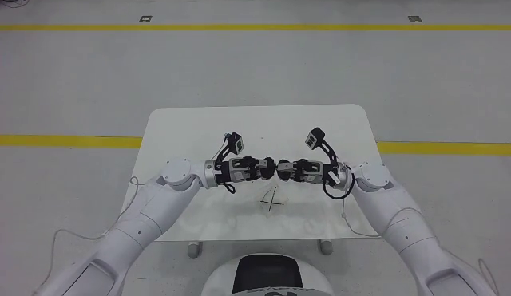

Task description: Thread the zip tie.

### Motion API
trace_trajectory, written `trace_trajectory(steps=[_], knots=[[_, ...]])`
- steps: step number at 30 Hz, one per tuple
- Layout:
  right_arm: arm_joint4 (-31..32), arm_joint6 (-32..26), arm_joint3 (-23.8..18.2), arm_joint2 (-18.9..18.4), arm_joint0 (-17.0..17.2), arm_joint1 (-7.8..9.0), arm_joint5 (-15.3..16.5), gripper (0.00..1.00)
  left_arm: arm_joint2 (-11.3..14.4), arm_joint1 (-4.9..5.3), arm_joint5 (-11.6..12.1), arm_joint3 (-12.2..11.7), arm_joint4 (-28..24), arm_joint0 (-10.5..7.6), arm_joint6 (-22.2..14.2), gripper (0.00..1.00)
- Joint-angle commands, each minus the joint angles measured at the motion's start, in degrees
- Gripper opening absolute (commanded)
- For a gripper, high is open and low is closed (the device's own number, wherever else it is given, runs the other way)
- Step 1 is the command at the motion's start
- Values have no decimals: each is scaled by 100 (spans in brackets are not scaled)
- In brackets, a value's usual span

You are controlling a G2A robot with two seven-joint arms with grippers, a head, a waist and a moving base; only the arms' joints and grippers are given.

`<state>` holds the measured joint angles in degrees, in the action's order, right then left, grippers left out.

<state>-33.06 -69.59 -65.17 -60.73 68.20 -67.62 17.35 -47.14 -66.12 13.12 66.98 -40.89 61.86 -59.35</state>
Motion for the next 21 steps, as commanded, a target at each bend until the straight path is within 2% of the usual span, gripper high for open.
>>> trace_trajectory(steps=[1, 9, 13, 20, 21], knots=[[-10, -1, 8, -1, 1, 0, 10, 0, 3, -2, 3, -8, 2, 2, -6, 8], [-37, -34, 40, 2, 1, 2, 32, 0, 11, -7, -23, -25, 8, -8, -33, 7], [-44, -43, 52, 10, -3, 2, 30, 0, 26, -14, -25, -29, 14, -7, -33, 0], [-73, -62, 75, 17, -9, 1, 33, 0, 37, -22, -31, -45, 24, -20, -36, 0], [-94, -58, 86, 14, -5, 1, 19, 46, 37, -23, -25, -49, 20, -21, -42, 0]])
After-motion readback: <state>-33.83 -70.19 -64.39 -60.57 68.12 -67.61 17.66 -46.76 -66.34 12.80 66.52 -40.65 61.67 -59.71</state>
